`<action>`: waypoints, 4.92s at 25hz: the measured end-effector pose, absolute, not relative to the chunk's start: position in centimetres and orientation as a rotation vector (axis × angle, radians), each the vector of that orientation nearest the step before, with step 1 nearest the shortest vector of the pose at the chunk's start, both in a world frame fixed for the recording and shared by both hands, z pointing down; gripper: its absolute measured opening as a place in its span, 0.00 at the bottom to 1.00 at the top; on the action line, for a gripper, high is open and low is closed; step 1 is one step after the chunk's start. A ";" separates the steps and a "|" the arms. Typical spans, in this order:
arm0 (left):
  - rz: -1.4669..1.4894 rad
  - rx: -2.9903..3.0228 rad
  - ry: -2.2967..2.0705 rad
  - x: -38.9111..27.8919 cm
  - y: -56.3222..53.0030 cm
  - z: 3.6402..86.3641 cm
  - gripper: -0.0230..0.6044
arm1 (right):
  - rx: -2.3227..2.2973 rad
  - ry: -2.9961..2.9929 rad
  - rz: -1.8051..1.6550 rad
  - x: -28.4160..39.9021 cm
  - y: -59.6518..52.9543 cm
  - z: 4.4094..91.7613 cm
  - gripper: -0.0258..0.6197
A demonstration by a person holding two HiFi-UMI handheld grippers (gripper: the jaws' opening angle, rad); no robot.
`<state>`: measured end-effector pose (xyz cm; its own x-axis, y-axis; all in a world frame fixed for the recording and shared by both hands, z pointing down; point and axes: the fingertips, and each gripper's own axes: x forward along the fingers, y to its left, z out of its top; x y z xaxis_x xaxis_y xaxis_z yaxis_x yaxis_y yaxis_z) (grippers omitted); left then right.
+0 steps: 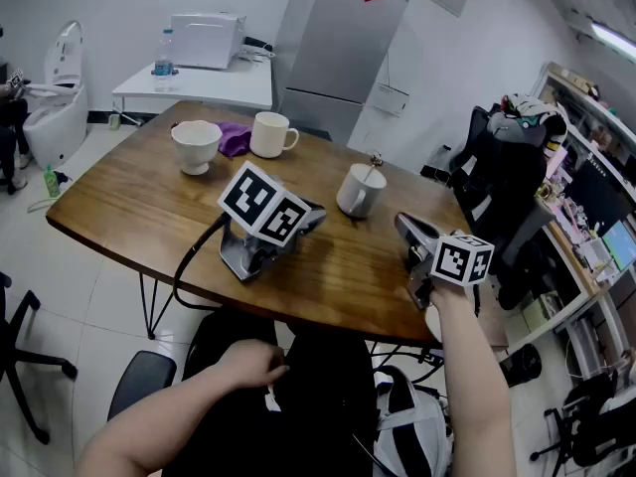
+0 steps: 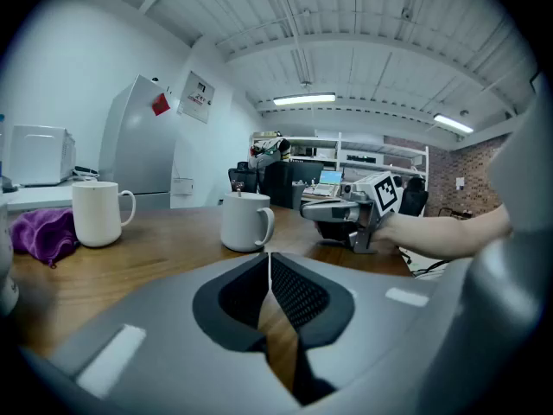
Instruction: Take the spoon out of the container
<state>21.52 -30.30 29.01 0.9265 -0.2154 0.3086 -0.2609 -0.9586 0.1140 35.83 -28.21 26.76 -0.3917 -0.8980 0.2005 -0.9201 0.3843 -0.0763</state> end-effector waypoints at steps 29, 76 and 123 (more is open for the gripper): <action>0.448 2.935 -0.362 21.7 -30.1 29.2 0.06 | 1.740 -2.536 0.285 36.2 -33.9 21.9 0.10; 0.449 2.936 -0.364 21.8 -30.0 29.1 0.06 | 1.773 -2.545 0.376 37.9 -41.1 20.0 0.11; 0.450 2.934 -0.363 21.6 -30.0 29.0 0.06 | 2.107 -2.434 0.591 49.0 -33.6 24.1 0.12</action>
<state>21.64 -30.03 29.02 0.9257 -0.2142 0.3118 -0.2594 -0.9594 0.1111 49.01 -33.57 24.12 -0.1661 -0.9770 0.1339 -0.9296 0.1098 -0.3517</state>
